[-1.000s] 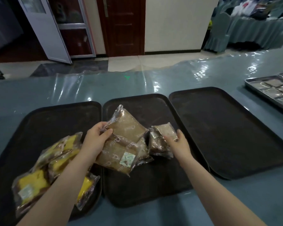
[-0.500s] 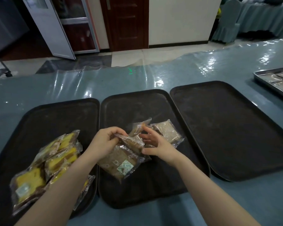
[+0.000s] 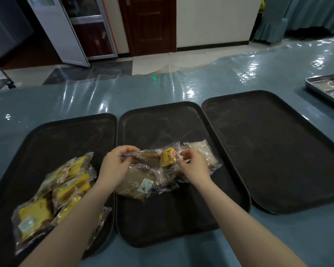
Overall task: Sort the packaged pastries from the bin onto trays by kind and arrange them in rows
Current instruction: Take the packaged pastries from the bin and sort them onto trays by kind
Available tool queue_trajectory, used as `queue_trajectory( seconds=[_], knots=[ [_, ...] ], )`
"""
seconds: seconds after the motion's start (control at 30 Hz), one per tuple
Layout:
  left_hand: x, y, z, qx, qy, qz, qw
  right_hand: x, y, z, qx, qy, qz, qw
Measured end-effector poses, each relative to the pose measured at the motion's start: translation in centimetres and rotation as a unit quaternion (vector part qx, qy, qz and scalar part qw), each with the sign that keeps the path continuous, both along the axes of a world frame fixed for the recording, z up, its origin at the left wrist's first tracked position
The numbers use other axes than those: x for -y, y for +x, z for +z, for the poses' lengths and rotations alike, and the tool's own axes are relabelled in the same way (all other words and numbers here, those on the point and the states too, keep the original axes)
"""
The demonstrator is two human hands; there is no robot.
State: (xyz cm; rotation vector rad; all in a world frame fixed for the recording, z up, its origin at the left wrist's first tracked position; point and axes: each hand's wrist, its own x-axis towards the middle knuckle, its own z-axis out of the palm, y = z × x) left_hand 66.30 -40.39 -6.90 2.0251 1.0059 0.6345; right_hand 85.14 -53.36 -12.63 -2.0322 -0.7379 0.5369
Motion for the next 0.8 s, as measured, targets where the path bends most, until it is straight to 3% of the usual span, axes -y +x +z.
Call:
queue_trajectory(
  seconds=[0.2, 0.33, 0.4, 0.47, 0.5, 0.63, 0.8],
  knots=[
    [-1.1, -0.5, -0.8, -0.004, -0.017, 0.041, 0.999, -2.8, -0.7, -1.3, 0.011, -0.112, -0.003, 0.994],
    [-2.1, -0.3, -1.4, 0.025, -0.032, 0.124, 0.991, -2.8, -0.5, -1.3, -0.043, -0.034, -0.027, 0.998],
    [-2.6, 0.3, -1.5, 0.113, -0.147, 0.168, 0.968, -2.4, -0.2, -0.7, -0.051, 0.011, -0.049, 0.997],
    [-2.8, 1.2, -1.6, 0.213, -0.321, 0.154, 0.910, -2.0, 0.1, 0.1, -0.065, 0.053, -0.071, 0.994],
    [-2.8, 1.7, -1.7, 0.223, -0.386, 0.133, 0.885, -1.9, 0.3, 0.5, -0.072, 0.071, -0.080, 0.992],
    [-1.7, 2.3, -2.6, 0.087, -0.450, 0.116, 0.881, -1.2, 0.6, 1.5, -0.078, 0.103, -0.097, 0.987],
    [-0.5, -0.8, -2.9, 0.036, -0.443, 0.090, 0.891, -0.3, -1.3, 1.7, -0.075, 0.120, -0.080, 0.987]
  ],
)
